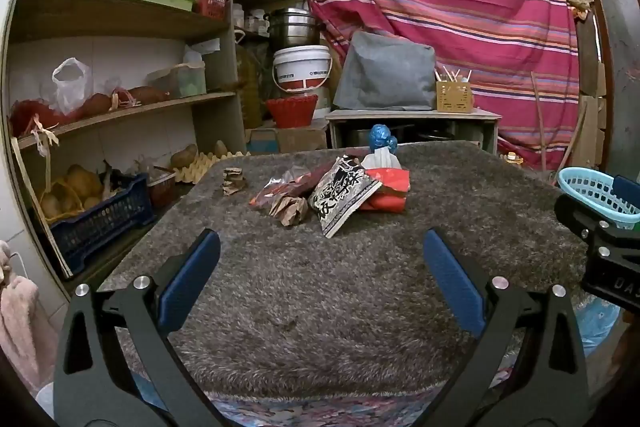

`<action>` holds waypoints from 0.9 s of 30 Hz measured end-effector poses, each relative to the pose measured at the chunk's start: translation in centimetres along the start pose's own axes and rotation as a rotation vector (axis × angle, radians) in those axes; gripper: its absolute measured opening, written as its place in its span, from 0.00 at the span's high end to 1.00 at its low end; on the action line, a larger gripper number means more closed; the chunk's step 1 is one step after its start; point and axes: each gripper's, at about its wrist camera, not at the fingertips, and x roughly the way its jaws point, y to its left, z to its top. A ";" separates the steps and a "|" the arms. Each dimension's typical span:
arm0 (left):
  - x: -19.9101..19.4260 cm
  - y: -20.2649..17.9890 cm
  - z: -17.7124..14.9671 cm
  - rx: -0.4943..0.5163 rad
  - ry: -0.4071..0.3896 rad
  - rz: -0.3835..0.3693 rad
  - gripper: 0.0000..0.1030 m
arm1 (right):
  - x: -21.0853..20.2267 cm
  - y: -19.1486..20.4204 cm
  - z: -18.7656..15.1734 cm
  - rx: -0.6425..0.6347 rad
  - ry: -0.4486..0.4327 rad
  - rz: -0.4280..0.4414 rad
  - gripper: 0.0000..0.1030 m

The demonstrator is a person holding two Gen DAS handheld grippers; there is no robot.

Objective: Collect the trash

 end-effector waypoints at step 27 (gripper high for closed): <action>0.1 0.1 0.0 -0.004 0.003 0.000 0.05 | 0.1 0.0 -0.1 0.000 0.002 0.001 0.04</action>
